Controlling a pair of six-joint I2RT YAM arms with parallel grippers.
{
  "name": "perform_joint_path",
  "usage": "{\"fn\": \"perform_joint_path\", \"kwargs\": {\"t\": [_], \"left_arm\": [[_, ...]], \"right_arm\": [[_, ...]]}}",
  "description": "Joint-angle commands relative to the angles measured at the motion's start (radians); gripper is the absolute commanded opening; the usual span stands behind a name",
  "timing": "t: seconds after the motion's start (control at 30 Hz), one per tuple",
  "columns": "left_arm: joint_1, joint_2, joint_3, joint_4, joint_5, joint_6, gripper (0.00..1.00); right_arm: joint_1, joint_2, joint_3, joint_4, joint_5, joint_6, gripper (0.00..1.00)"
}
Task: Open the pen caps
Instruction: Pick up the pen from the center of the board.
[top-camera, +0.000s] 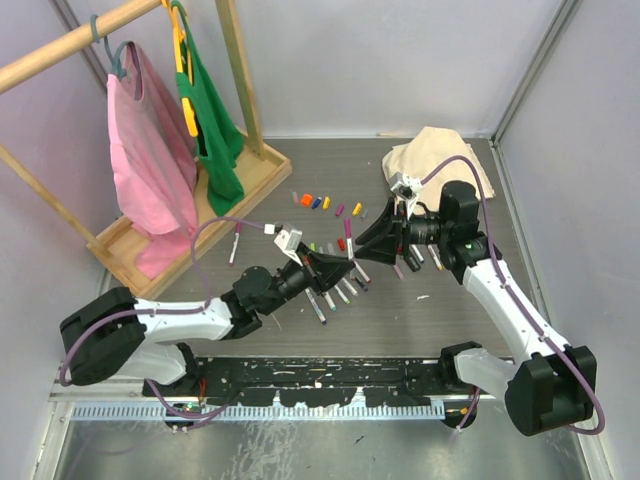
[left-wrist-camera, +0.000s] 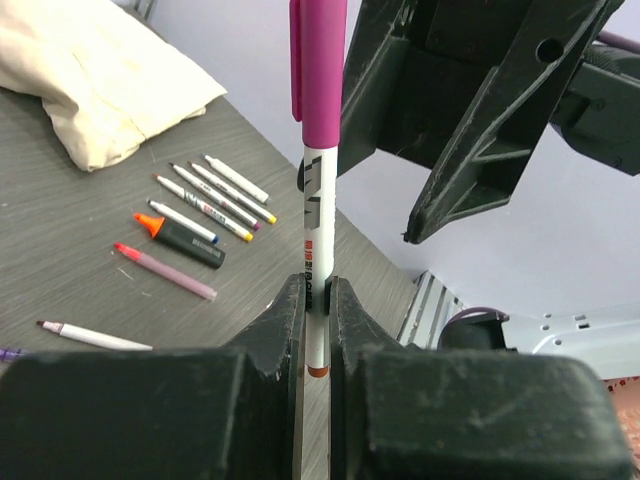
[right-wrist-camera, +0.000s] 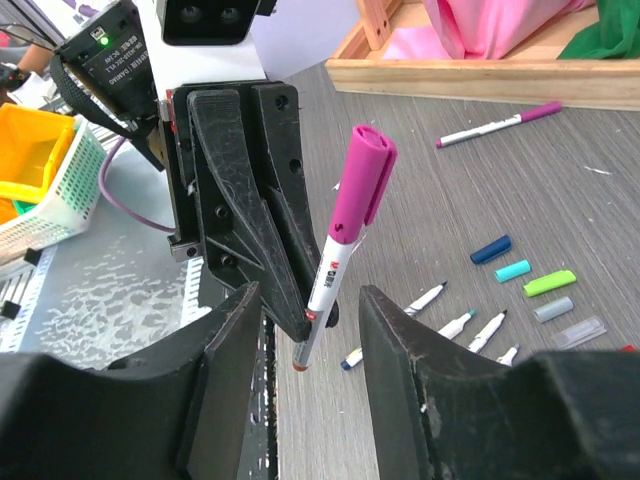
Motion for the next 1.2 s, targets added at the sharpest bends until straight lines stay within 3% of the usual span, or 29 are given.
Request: {"fn": "perform_joint_path", "kwargs": {"t": [0.0, 0.53, 1.03, 1.17], "left_arm": [[-0.017, 0.014, 0.041, 0.088, -0.022, 0.039, 0.0], [-0.055, 0.056, 0.064, 0.141, -0.07, 0.044, 0.0], [-0.079, 0.091, 0.093, 0.151, -0.155, 0.043, 0.0], [-0.079, 0.082, 0.096, 0.138, -0.138, 0.044, 0.02]], "right_arm": [[-0.004, -0.028, -0.024, 0.144, 0.002, 0.104, 0.5], [0.005, -0.043, -0.179, 0.519, 0.077, 0.381, 0.43], [0.05, -0.035, -0.182, 0.482, 0.085, 0.312, 0.27], [0.059, -0.029, -0.159, 0.404, 0.091, 0.245, 0.15]]}}
